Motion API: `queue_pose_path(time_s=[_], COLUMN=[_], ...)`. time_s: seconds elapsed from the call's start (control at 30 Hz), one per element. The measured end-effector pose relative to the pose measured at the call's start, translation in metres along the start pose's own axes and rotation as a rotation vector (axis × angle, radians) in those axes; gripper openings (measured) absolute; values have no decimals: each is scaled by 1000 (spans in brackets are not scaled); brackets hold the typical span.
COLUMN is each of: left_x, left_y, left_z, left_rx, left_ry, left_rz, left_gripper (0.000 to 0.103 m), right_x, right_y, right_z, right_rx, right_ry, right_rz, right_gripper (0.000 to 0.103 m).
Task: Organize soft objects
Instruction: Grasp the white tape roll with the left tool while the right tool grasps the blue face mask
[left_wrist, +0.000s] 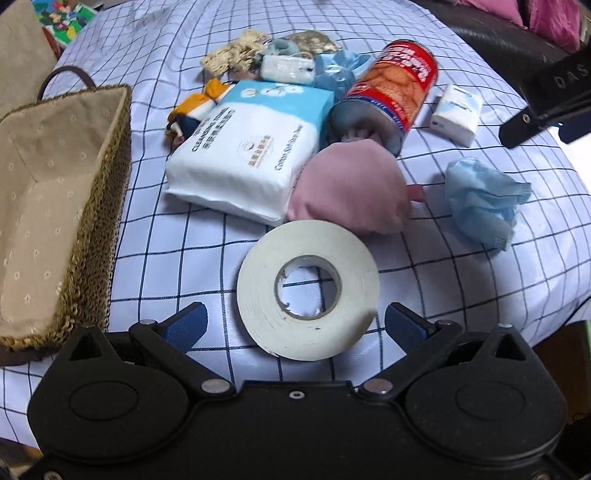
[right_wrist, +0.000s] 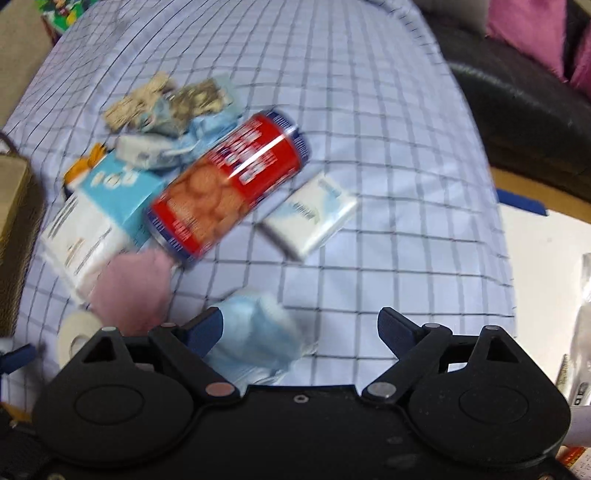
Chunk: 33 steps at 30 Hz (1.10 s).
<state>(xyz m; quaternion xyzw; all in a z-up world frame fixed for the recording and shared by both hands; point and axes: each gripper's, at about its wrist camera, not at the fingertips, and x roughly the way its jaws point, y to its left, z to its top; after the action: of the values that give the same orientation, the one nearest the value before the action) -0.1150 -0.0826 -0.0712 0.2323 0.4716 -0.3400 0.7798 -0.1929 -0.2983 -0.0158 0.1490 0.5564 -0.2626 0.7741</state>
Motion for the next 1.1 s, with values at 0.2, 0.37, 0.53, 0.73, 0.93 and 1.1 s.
queue_pose_path(time_s=[0.2, 0.37, 0.53, 0.73, 0.93, 1.1], left_x=[8, 15, 14, 29, 32, 31], left_y=[9, 23, 32, 42, 37, 36], left_z=[-1, 5, 7, 5, 7, 16], left_rx=[-53, -146, -192, -230, -206, -207], left_ry=[6, 17, 0, 74, 61, 63], left_rz=[3, -18, 16, 7, 15, -54], left_gripper=[99, 99, 96, 69, 51, 30], right_x=[6, 9, 14, 23, 35, 47], right_y=[24, 32, 35, 36, 44, 48], right_z=[-1, 0, 1, 0, -4, -6], right_rx=[-75, -93, -101, -114, -152, -175], right_ry=[24, 33, 44, 66, 93, 134], right_rz=[29, 26, 16, 11, 3, 31], right_gripper=[91, 91, 91, 91, 90, 51])
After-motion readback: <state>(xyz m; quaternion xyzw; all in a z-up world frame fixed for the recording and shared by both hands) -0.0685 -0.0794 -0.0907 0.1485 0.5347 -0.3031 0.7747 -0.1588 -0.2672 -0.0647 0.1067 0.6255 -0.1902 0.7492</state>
